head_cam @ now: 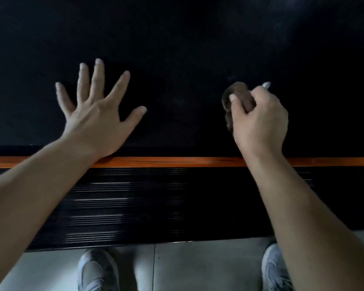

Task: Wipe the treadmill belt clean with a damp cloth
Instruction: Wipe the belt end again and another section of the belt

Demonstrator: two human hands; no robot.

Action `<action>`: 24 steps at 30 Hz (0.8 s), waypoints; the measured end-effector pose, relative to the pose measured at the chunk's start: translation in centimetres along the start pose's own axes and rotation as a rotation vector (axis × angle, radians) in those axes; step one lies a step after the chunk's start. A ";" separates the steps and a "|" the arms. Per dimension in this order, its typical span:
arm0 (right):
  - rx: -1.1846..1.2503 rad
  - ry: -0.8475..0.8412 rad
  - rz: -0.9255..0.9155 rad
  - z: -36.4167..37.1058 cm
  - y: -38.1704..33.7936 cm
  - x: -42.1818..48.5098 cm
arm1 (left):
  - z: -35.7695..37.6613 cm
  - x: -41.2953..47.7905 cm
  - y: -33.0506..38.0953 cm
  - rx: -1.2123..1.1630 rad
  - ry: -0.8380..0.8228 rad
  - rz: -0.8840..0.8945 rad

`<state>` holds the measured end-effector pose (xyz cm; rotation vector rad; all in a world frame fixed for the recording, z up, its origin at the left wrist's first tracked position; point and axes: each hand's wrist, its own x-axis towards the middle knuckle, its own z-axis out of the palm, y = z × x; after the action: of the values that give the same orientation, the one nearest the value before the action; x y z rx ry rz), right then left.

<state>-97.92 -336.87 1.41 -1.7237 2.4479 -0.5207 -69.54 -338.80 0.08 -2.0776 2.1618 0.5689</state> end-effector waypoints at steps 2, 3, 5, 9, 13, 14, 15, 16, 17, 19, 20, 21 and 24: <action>-0.037 0.055 0.023 1.2 -2.6 -0.7 | -0.2 -0.4 -1.7 -0.020 0.003 -0.028; -0.016 0.065 -0.009 2.1 -4.6 -1.9 | -0.3 -0.6 -2.4 -0.026 0.005 -0.035; 0.086 0.034 -0.147 3.4 -8.4 -4.6 | -0.4 -1.0 -3.5 -0.029 0.012 -0.039; 0.042 -0.057 -0.228 3.6 -8.3 -3.6 | -1.1 -1.3 -6.5 -0.018 0.010 -0.085; 0.051 0.055 0.072 2.8 -7.2 -1.7 | -1.9 -1.6 -10.2 -0.043 0.024 -0.132; 0.056 0.091 0.077 3.5 -8.9 -2.6 | -2.0 -1.7 -10.7 -0.050 0.023 -0.133; 0.079 0.099 0.041 4.4 -11.2 -3.9 | -2.2 -1.7 -11.2 -0.057 0.021 -0.131; 0.122 0.073 -0.017 5.3 -13.8 -5.4 | -2.3 -1.6 -11.7 -0.060 0.018 -0.126; 0.176 0.024 -0.092 6.0 -16.2 -6.8 | -2.5 -1.5 -12.2 -0.059 0.015 -0.121; 0.224 -0.088 -0.215 6.8 -18.6 -8.2 | -3.0 -1.3 -13.5 -0.051 0.004 -0.120; 0.216 -0.112 -0.243 6.7 -18.4 -7.9 | -3.1 -1.3 -14.1 -0.051 -0.004 -0.117; 0.204 -0.112 -0.250 6.5 -17.6 -7.1 | -3.2 -1.3 -14.6 -0.055 -0.011 -0.108; 0.102 -0.033 -0.168 5.2 -14.1 -4.2 | -2.9 -1.3 -15.4 -0.068 -0.021 -0.069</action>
<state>-82.40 -338.29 0.78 -1.8903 2.2255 -0.6171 -53.83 -338.55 0.04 -2.1604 2.0794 0.6619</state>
